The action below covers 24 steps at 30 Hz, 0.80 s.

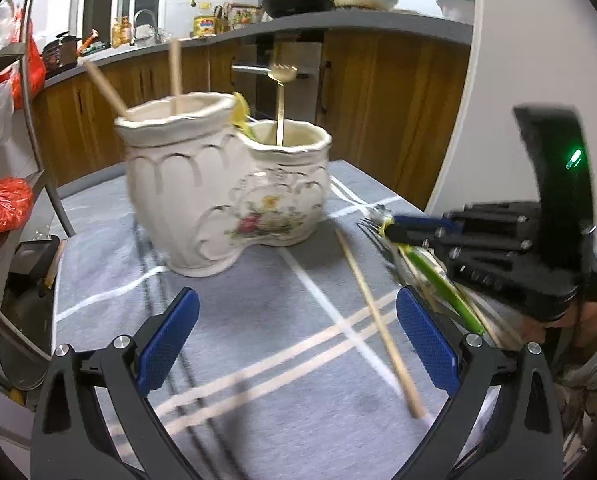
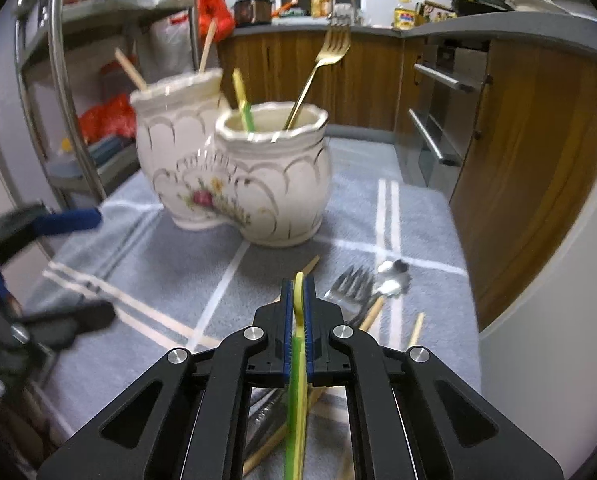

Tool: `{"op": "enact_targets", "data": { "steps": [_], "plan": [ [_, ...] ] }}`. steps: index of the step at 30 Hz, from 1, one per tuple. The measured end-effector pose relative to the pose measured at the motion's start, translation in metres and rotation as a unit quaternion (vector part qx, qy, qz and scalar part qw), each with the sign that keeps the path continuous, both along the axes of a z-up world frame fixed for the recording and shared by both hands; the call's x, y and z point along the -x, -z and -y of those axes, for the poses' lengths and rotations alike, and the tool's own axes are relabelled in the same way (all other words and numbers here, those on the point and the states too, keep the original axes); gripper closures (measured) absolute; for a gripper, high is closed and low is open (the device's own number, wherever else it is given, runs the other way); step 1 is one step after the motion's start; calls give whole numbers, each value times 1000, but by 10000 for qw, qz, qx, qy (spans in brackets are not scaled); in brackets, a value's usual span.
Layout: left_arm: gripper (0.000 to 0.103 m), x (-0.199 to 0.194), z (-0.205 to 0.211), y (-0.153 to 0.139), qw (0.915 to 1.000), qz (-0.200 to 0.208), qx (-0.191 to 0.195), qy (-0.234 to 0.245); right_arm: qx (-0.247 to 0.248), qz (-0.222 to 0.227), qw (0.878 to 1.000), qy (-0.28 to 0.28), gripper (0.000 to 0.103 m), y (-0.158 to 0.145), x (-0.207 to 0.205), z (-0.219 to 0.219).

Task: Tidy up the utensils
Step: 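Grasp a green-and-yellow plastic utensil with the right tool, then grasp a wooden chopstick with the left tool while the right tool holds the green utensil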

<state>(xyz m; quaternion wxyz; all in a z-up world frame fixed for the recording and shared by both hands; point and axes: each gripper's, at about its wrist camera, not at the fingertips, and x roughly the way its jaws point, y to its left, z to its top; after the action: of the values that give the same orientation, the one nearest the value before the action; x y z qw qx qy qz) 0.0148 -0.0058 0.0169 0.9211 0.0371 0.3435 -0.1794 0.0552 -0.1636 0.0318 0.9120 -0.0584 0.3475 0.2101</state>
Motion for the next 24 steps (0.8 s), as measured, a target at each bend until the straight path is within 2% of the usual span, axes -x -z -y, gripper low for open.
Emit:
{"op": "enact_targets", "data": {
  "steps": [4,8,12,19,21,24],
  "plan": [
    [8,-1,24,9,9994,-249,-214,62,-231,123,9996,101,97,-11,4,17],
    [23,0,45,20,9974,-519,-482,129,-409,229,9988,125,97,-17,8,28],
    [49,-1,57,28,9953,-713,-652,100,-502,264,9983,124,97,-17,9,33],
    [65,-6,71,32,9932,-897,-734,113,-662,296,9973,140,97,-16,11,40],
    [75,-9,77,33,9924,-924,-802,109,-701,303,9970,147,97,-17,11,42],
    [82,-15,81,36,9917,-952,-856,85,-770,328,9964,131,97,-18,13,44]
  ]
}}
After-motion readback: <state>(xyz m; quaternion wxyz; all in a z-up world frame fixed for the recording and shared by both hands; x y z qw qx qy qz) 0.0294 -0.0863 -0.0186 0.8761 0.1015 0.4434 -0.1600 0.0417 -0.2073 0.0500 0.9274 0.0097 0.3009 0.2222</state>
